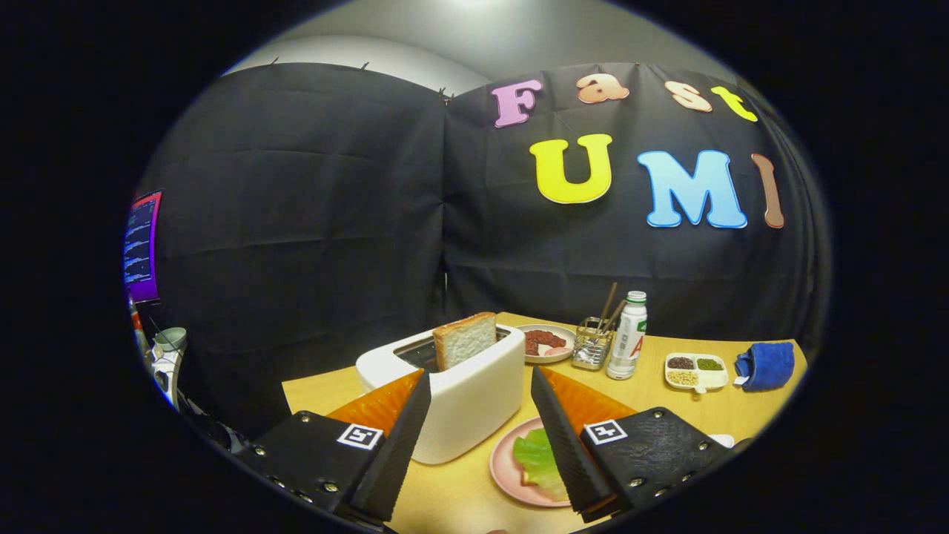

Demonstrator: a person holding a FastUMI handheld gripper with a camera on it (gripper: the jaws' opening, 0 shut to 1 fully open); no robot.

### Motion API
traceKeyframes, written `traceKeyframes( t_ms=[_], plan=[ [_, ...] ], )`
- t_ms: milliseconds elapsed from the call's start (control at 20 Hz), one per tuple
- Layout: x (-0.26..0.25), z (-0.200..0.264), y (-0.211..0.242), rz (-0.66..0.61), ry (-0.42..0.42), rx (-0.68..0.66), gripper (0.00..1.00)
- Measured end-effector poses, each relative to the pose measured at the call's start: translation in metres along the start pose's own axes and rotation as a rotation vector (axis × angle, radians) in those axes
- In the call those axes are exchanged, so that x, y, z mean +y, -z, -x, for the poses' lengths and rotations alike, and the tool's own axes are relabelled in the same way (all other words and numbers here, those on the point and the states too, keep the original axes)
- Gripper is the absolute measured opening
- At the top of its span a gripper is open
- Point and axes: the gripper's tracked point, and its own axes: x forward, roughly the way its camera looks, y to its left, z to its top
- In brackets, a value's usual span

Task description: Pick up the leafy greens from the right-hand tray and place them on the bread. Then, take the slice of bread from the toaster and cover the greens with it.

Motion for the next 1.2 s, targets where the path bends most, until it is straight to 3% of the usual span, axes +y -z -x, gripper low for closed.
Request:
traceKeyframes(
  t_ms=[350, 850, 950, 1000, 1150, 1200],
  plan=[
    [0.013, -0.056, -0.018, -0.026, 0.042, 0.006, 0.84],
    [0.006, -0.113, -0.001, 0.038, 0.139, 0.092, 0.82],
    [0.007, -0.119, 0.004, 0.036, 0.140, 0.110, 0.69],
    [0.006, -0.120, 0.007, 0.038, 0.146, 0.125, 0.68],
    [0.005, -0.122, 0.012, 0.049, 0.168, 0.141, 0.32],
    [0.003, -0.124, 0.013, 0.050, 0.171, 0.136, 0.32]
  ],
)
